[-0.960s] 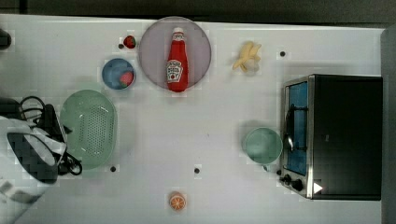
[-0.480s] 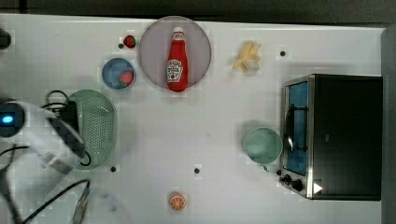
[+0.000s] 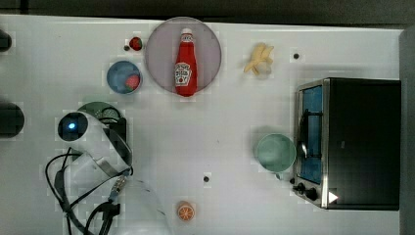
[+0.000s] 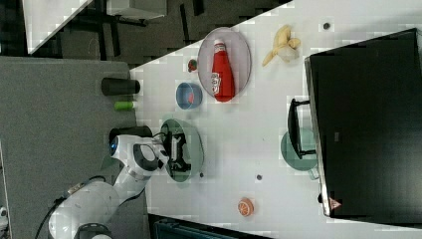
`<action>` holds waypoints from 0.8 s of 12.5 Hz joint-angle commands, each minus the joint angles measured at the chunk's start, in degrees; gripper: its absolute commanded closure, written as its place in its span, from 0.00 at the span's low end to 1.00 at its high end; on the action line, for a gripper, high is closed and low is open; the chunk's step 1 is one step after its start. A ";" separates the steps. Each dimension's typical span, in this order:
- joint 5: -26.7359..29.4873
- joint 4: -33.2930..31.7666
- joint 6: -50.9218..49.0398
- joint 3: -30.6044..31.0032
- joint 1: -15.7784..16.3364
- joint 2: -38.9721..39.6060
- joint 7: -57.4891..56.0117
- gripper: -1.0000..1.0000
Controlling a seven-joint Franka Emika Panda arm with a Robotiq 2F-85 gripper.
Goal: Drag strainer left to right.
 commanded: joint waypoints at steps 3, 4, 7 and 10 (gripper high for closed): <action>-1.07 -2.06 3.91 -1.30 -1.77 -4.86 2.17 0.00; -1.07 -3.41 4.75 -1.43 -2.44 -5.96 1.65 0.00; -1.07 -7.82 6.47 -1.47 -5.18 -9.43 0.62 0.00; -1.08 -11.45 6.82 -1.74 -8.11 -11.60 -1.39 0.00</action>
